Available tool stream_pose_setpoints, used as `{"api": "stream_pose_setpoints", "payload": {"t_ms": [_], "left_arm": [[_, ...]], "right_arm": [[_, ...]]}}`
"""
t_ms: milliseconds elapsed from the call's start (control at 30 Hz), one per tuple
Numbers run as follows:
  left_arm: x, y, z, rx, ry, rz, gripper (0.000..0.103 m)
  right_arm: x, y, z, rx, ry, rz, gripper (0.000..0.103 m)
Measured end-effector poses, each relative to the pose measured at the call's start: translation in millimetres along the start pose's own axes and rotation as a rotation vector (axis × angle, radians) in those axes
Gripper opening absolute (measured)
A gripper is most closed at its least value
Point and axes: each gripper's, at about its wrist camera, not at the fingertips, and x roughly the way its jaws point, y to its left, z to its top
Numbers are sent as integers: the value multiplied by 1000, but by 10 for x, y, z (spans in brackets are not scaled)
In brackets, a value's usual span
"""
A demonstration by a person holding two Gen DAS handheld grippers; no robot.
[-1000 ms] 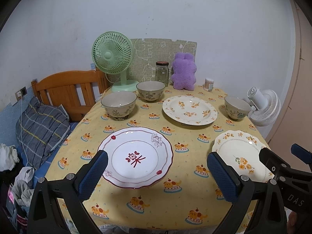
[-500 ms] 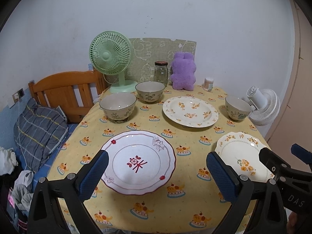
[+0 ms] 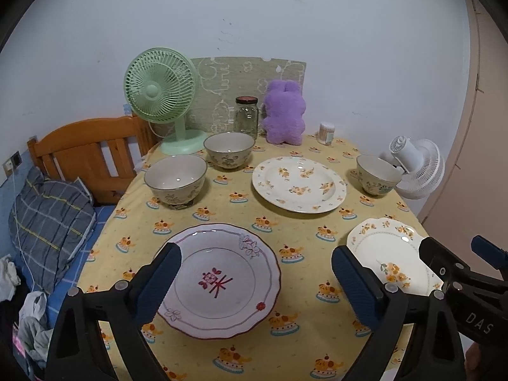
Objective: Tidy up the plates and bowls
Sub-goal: 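Grasp the rim of the large orange-floral plate with both grippers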
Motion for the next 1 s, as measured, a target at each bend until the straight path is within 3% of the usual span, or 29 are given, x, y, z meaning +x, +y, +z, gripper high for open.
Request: {"api": "stream_pose_setpoints", "payload": {"t_ms": [533, 1000], "left_arm": [[373, -718, -43, -8, 90, 52, 95], [1049, -1321, -245, -33, 230, 81, 84]], "right_arm": [[438, -608, 96, -27, 42, 7, 98], [1133, -1174, 11, -56, 206, 27, 92]]}}
